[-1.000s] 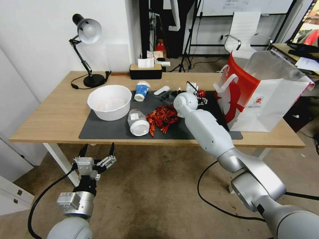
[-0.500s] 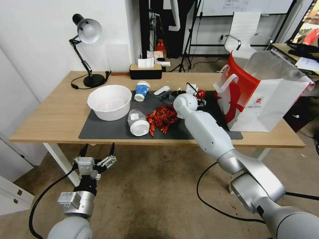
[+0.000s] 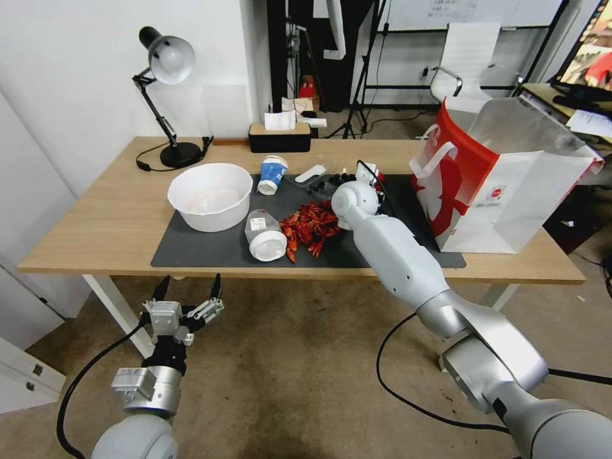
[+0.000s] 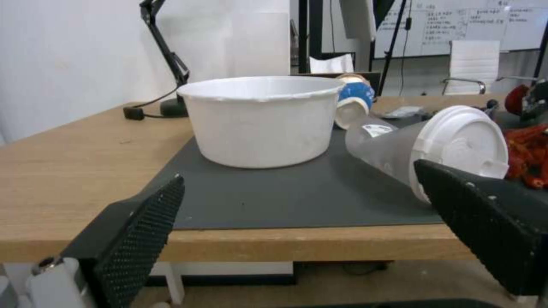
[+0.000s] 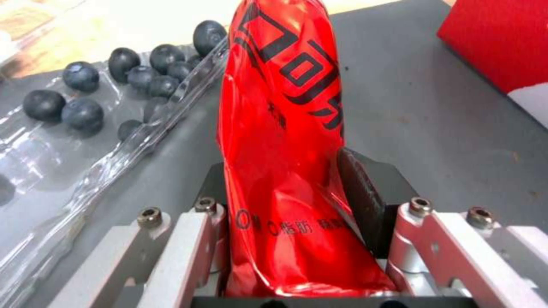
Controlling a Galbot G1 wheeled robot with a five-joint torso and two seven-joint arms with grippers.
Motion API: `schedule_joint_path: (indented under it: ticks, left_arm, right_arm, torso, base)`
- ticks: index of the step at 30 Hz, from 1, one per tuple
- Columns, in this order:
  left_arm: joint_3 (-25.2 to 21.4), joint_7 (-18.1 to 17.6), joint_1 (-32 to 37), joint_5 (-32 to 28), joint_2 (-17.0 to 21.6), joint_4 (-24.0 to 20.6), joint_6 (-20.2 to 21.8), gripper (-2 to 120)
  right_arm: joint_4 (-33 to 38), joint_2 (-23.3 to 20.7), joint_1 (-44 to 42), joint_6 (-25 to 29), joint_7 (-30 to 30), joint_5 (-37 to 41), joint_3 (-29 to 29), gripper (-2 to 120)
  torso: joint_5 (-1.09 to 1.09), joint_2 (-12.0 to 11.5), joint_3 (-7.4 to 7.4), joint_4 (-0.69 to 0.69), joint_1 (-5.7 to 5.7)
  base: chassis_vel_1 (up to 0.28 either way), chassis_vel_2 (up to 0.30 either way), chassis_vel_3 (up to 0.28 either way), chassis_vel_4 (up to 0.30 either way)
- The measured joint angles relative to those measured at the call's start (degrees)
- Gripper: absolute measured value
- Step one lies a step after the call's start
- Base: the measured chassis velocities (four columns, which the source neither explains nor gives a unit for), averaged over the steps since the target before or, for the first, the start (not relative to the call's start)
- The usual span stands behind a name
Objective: Pick up the trash from the table and place it into the takeout bag.
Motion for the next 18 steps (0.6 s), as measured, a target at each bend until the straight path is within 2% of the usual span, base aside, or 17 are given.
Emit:
schedule_joint_path:
  ticks: [9, 13, 18]
  left_arm:
    - [0.25, 0.00, -0.33, 0.01, 0.06, 0.13, -0.05, 100]
    - [0.43, -0.01, -0.50, 0.02, 0.06, 0.28, -0.06, 100]
    - [0.42, -0.03, -0.51, 0.03, 0.10, 0.27, -0.07, 100]
  right_arm:
    - [2.25, -0.81, -1.10, 0.69, 0.64, 0.50, 0.08, 35]
    - [7.29, -2.75, -2.62, 1.13, 1.56, 0.79, 0.39, 35]
    - [15.74, -7.51, -5.41, 1.60, 2.67, 1.28, 0.66, 35]
  torso:
    - [0.01, 0.00, 0.01, 0.00, 0.00]
    - [0.01, 0.00, 0.01, 0.00, 0.00]
    - [0.02, 0.00, 0.01, -0.01, 0.00]
  base:
    - [0.000, 0.000, 0.000, 0.000]
    - [0.000, 0.000, 0.000, 0.000]
    - [0.000, 0.000, 0.000, 0.000]
